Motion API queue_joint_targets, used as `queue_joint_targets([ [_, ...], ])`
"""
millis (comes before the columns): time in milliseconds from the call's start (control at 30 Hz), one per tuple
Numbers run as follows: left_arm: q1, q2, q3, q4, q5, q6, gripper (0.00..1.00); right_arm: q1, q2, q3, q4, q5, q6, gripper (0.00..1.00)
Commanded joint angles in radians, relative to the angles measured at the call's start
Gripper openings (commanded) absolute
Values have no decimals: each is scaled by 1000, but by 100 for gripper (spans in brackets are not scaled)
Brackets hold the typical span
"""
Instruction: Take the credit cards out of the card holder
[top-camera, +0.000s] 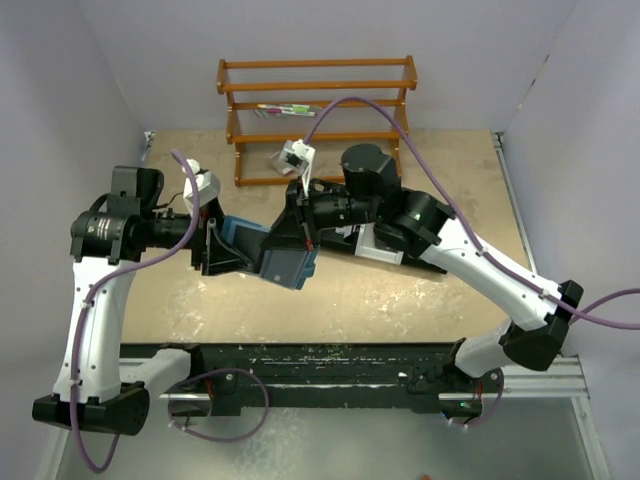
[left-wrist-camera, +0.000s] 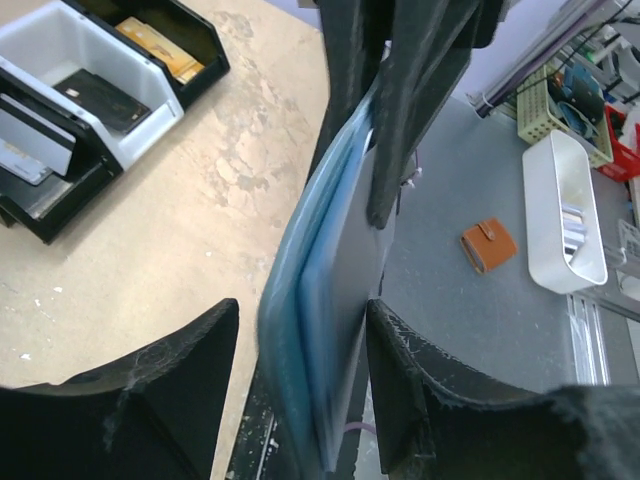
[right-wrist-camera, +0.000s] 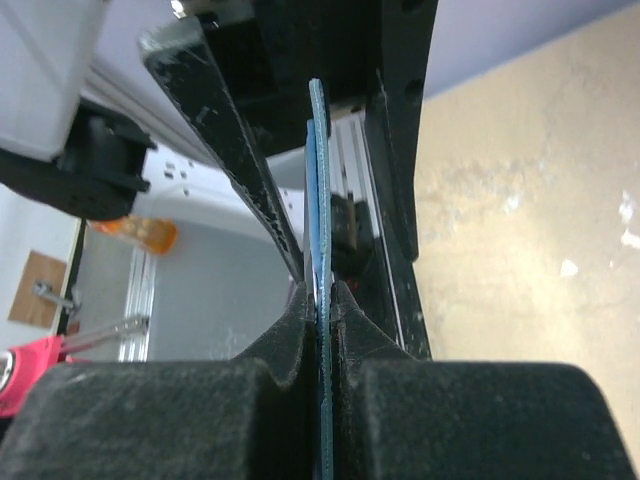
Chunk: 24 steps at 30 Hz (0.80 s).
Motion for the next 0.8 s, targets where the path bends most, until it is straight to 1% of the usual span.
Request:
queue_joint_targets([
  [0,-1,25,54,-221,75,275,56,0,28,105,-194,-70,-129,0],
  [233,-1,37,30,-224,90,290,56,0,68,160,-264,-89,-176,0],
  [300,-1,34,19,-214,101,282,53,-1,69,167,-270,-96,-186,0],
  [333,-1,34,12,-200,106,268,48,0,67,170,-274,-98,-192,0],
  [367,-1,35,3,-179,108,242,42,0,68,179,-279,-97,-200,0],
  [467,-1,33,-21,-103,118,163,18,-1,80,216,-313,-106,-230,0],
  [567,-1,33,-28,-37,146,78,8,-4,90,242,-336,-112,-248,0],
  [600,-1,32,-30,-15,159,44,5,-9,88,239,-328,-120,-247,6],
  [633,-1,31,-36,13,181,-3,3,-17,83,231,-313,-129,-236,18],
  [667,-1,28,-43,47,191,-53,0,-28,73,214,-288,-129,-221,28],
  [700,-1,25,-54,84,215,-110,0,-43,57,192,-259,-127,-199,36],
  [767,-1,22,-70,139,251,-195,0,-96,8,129,-162,-114,-129,49],
])
